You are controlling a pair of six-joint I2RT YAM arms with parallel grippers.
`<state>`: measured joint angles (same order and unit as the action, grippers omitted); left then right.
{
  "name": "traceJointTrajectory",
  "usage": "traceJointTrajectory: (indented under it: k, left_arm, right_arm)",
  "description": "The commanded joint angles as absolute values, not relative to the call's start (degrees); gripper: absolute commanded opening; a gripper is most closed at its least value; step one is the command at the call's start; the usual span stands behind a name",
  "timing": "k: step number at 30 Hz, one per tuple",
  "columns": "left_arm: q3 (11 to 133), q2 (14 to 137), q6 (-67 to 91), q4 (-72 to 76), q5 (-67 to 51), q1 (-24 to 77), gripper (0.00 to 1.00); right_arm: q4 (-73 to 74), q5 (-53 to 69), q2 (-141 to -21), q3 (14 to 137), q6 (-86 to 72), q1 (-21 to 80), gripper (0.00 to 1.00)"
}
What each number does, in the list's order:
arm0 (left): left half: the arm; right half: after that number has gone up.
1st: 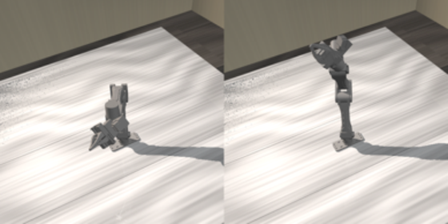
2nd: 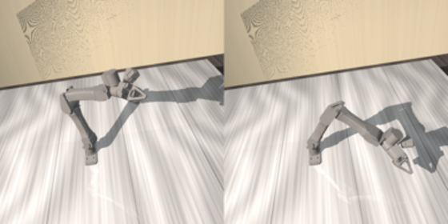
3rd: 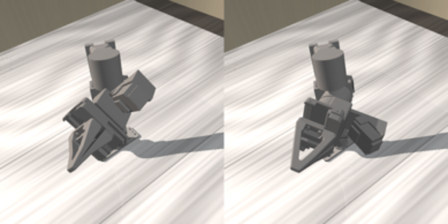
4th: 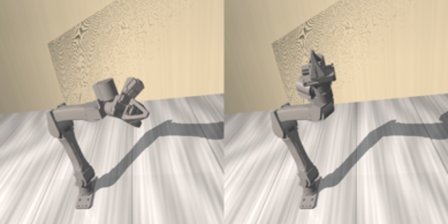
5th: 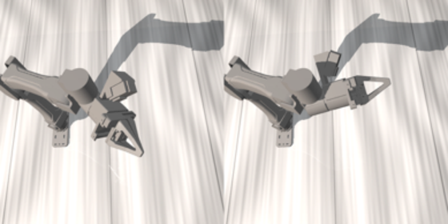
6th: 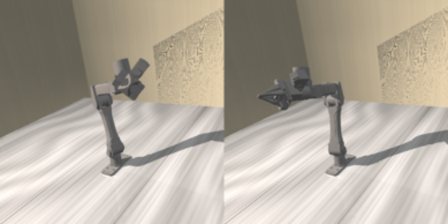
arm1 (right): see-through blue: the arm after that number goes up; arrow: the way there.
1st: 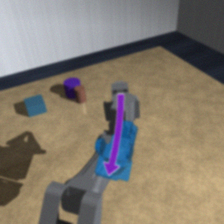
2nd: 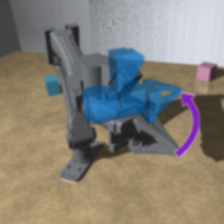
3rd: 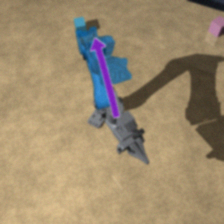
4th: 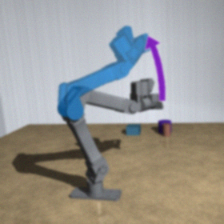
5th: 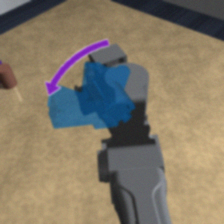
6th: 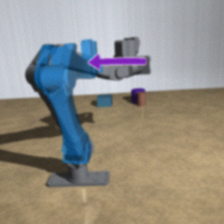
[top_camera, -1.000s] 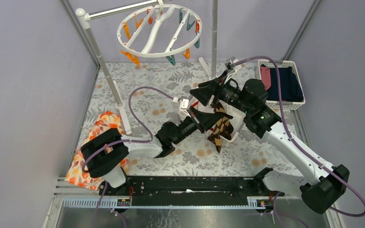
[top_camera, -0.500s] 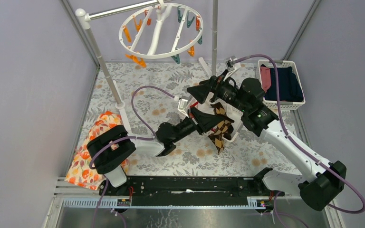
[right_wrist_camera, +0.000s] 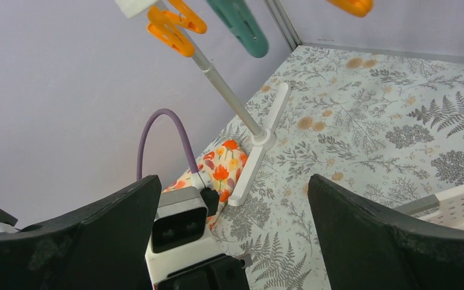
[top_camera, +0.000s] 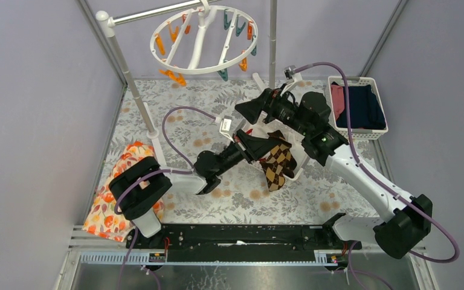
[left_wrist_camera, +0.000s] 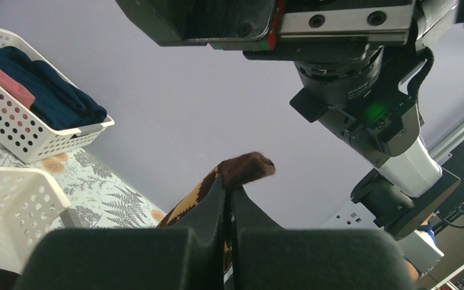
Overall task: Clip the socks to the hanger
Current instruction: Open the clamp at the hanger.
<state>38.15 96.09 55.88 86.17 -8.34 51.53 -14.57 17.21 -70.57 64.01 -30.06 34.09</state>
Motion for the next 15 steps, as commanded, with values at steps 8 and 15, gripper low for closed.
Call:
traceJointTrajectory:
  k: [8, 15]
  left_arm:
    - [38.81, 95.94, 58.12, 92.46, -11.41, 50.00, 0.00]
    - [34.82, 90.17, 54.34, 88.10, -11.61, 49.27, 0.00]
  right_arm:
    - [-17.94, 18.64, -71.06, 65.43, -33.21, 32.44, 1.00]
    - [-33.88, 20.61, -69.98, 55.55, -38.38, 32.49, 1.00]
